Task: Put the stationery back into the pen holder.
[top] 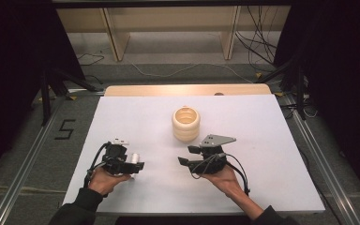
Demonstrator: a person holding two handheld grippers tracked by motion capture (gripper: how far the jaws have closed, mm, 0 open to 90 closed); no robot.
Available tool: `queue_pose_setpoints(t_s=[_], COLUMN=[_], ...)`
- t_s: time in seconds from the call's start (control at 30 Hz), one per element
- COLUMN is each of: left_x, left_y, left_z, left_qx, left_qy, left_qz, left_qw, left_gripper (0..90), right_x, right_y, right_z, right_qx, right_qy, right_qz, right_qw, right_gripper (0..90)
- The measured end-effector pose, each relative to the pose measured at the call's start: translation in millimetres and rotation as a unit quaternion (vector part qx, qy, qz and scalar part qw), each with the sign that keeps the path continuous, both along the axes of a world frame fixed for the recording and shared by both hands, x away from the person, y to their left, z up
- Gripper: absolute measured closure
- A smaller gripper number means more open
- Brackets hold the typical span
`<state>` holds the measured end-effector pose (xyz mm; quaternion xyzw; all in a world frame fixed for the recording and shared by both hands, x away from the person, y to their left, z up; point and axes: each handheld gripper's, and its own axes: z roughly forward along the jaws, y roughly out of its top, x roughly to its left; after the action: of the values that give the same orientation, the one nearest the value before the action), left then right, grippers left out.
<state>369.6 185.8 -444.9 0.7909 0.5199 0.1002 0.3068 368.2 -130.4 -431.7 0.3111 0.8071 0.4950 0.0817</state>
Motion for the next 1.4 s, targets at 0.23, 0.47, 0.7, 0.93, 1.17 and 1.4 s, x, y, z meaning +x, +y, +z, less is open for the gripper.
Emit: queue_pose_setpoints(t_s=[0.23,0.47,0.7,0.93,1.17,1.4], left_x=[0.1,2.1,4.9,10.2,16.6,21.5], left_y=[-2.6,-4.2,-8.5,-8.1,-6.0,-12.9], left_z=[2.7,2.0,0.6,-1.8,-9.7,-11.8], left_qx=[0.020,0.029,0.067,0.085,0.094,0.118], left_qy=[0.002,0.021,0.044,0.074,0.096,0.110], left_qz=[-0.005,-0.015,-0.028,-0.034,-0.034,-0.045], left_qw=[0.9998,0.9993,0.9964,0.9930,0.9904,0.9859], left_gripper=[20.6,20.1,22.2,24.6,27.2,30.5], right_x=[-5.6,-9.9,-17.0,-23.8,-30.0,-35.1], right_y=[-21.4,-39.3,-50.8,-59.4,-66.2,-72.7], right_z=[2.2,6.0,2.4,1.4,1.2,0.9], right_qx=[0.008,0.014,0.004,0.000,-0.004,-0.001], right_qy=[-0.002,-0.008,-0.008,-0.014,-0.019,-0.017], right_qz=[-0.019,-0.038,-0.046,-0.052,-0.056,-0.059], right_qw=[0.9998,0.9992,0.9989,0.9986,0.9982,0.9981], right_gripper=[36.4,33.8,33.6,33.1,31.7,31.7])
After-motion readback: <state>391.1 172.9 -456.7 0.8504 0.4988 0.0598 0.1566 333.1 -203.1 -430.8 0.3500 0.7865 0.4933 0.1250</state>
